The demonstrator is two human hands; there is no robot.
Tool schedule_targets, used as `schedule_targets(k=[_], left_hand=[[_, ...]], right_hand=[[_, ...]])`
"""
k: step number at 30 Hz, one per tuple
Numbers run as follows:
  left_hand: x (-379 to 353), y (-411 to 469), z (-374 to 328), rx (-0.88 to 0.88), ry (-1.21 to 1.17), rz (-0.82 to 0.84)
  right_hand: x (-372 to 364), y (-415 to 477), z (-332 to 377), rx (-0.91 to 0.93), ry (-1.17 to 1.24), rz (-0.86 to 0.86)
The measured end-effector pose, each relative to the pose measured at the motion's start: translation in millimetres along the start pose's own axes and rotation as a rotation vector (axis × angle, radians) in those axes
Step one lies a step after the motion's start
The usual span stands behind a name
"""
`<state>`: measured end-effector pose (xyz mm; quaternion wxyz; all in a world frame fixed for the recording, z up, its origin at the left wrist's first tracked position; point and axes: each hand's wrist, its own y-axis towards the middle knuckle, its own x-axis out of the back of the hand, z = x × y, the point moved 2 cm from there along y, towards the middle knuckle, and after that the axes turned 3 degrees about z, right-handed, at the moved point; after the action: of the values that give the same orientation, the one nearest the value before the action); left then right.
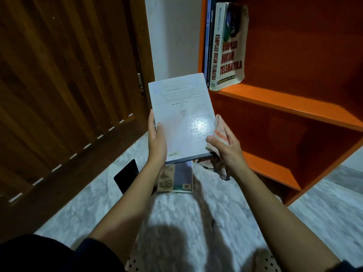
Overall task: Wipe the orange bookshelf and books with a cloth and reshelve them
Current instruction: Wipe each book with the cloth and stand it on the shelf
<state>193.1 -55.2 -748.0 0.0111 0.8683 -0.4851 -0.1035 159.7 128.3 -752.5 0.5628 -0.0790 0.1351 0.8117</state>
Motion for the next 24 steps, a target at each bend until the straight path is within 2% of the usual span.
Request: schedule_targets(k=[4,7,9,11,13,17,24], left_hand=[[-15,13,4,0.001,0.409,0.015],[-32,16,2,0.089,0.590,0.123],[-39,18,-3,0.177,0.507,0.167],[-43,18,-7,0.177,0.385,0.165],[-44,16,-13,0.166,0.230,0.120],[-37,5,-17,0.182,0.077,0.034],[-25,2,-14,0.147,0.025,-0.087]], right_hand=[[-5,-2,17,0.043,-0.022,-0.048],[-2,-4,24,0.145,-0.270,-0.045],[-1,-4,27,0.287,-0.603,-0.046],[-3,-4,27,0.420,-0.944,-0.014],[-5,-8,25,0.508,-1.149,0.052],[-10,-16,22,0.725,-1.370,0.117],[-20,-18,11,0.872,-1.608,0.170]])
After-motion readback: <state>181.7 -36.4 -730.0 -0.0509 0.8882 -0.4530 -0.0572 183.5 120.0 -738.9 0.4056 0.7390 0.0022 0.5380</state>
